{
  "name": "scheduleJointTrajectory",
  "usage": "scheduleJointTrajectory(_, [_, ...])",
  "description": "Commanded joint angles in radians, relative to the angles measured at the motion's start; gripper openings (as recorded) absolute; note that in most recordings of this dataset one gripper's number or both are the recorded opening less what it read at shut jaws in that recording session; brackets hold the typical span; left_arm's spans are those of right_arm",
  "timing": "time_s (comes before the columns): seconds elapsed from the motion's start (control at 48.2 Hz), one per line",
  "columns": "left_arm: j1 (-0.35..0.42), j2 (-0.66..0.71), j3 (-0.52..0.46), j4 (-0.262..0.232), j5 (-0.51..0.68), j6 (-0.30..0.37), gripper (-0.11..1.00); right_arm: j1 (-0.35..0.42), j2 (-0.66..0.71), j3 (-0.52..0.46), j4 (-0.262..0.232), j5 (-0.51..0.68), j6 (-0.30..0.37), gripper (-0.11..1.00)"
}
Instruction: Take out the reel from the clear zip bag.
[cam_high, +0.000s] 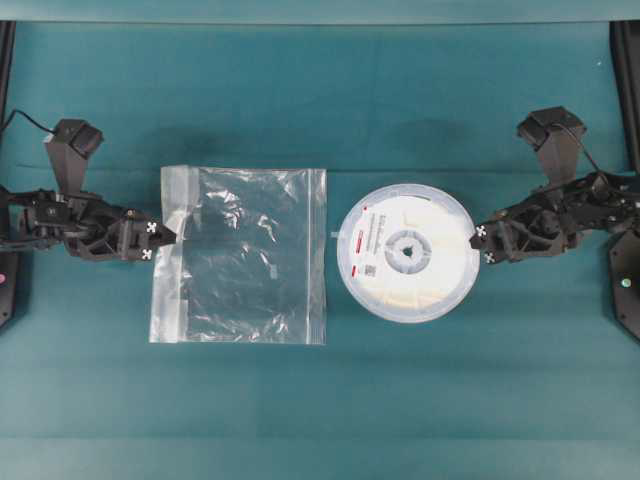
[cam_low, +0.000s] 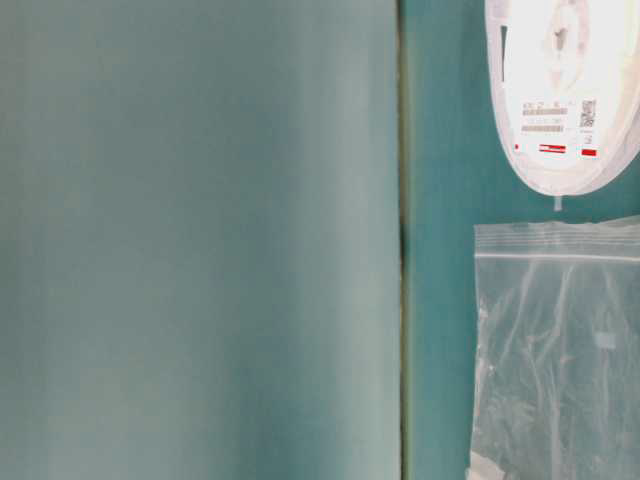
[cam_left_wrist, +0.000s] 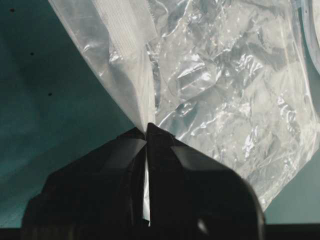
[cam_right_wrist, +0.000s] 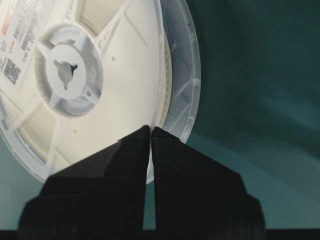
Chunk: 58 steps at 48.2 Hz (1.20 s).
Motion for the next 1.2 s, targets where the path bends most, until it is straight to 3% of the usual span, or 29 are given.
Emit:
scheduleJointTrajectory(0.0, [0.0, -0.009, -0.015, 0.005, -0.005, 0.0, 0.0, -0.003, -0.005, -0.012, 0.008, -0.006, 0.011, 0.15])
scheduleJointTrajectory(0.104, [-0.002, -0.009, -0.015, 0.003, -0.006, 0.0, 0.0, -0.003, -0.005, -0.014, 0.009, -0.006, 0.011, 0.38])
scheduleJointTrajectory(0.249, [0.0, -0.011, -0.017, 0.003, -0.005, 0.0, 0.0, -0.003, -0.005, -0.015, 0.009, -0.011, 0.009, 0.79])
scheduleJointTrajectory(0.332, [0.0, -0.012, -0.017, 0.003, -0.006, 0.0, 0.0, -0.002, -0.006, -0.015, 0.009, -0.026, 0.008, 0.93])
scheduleJointTrajectory(0.623, [-0.002, -0.018, -0.023, 0.003, -0.006, -0.002, 0.01, 0.0, -0.006, -0.028, 0.005, -0.069, 0.006, 0.92])
scheduleJointTrajectory(0.789, [-0.002, -0.026, -0.021, 0.003, -0.006, -0.003, 0.11, 0.003, -0.005, -0.029, 0.003, -0.064, 0.003, 0.92])
scheduleJointTrajectory(0.892, [0.0, -0.034, -0.018, 0.003, -0.002, -0.005, 0.31, 0.005, -0.006, -0.029, 0.003, -0.066, 0.003, 0.92])
scheduleJointTrajectory(1.1, [0.0, -0.064, -0.023, 0.003, 0.04, -0.005, 0.88, 0.017, -0.008, -0.029, -0.005, -0.061, 0.002, 0.92])
scheduleJointTrajectory(1.183, [0.0, -0.084, -0.029, 0.003, 0.067, -0.002, 0.96, 0.02, -0.008, -0.029, -0.008, -0.06, 0.002, 0.92])
